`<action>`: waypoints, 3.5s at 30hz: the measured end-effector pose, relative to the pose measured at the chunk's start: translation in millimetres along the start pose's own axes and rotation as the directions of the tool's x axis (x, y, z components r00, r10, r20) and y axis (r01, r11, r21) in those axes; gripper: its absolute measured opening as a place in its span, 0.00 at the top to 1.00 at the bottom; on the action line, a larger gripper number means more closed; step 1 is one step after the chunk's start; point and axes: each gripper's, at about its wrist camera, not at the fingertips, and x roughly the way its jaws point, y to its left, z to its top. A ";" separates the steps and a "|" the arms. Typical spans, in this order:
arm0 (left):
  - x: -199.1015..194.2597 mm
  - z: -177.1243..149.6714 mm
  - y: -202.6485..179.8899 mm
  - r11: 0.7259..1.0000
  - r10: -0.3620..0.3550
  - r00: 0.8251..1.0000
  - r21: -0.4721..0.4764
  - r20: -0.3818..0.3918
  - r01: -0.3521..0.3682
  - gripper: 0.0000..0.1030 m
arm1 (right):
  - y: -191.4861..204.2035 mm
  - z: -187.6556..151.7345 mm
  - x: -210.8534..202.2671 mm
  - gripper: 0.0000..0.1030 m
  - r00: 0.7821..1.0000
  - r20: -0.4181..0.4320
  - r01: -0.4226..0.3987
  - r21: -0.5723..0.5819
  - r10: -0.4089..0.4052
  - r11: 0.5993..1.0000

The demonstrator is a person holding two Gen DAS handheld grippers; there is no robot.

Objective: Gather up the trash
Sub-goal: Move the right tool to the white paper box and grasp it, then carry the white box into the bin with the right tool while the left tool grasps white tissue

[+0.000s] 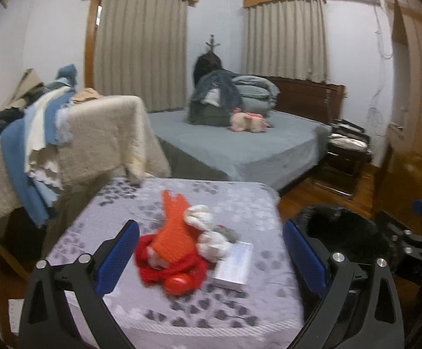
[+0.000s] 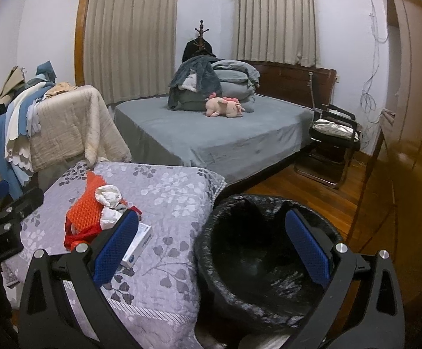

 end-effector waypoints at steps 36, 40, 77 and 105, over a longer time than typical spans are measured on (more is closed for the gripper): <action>105.2 -79.0 133.0 0.986 0.135 0.974 -0.069 -0.185 -0.150 0.06 | 161.9 -87.0 186.5 0.05 0.949 -0.306 -0.130 -0.149 0.079 0.980; 109.8 -81.1 132.7 0.987 0.127 0.972 -0.074 -0.198 -0.144 0.06 | 146.6 -89.5 188.0 0.05 0.944 -0.326 -0.098 -0.156 0.042 0.983; 120.3 -70.8 61.7 1.000 -0.014 0.981 -0.012 -0.193 0.012 0.13 | 86.2 -69.7 178.8 0.48 0.961 -0.256 -0.118 -0.050 0.101 0.992; 189.8 -104.6 -44.7 0.979 -0.147 0.936 0.091 -0.321 0.185 0.49 | 0.0 -61.2 160.3 0.48 0.971 -0.239 -0.008 0.062 0.023 0.998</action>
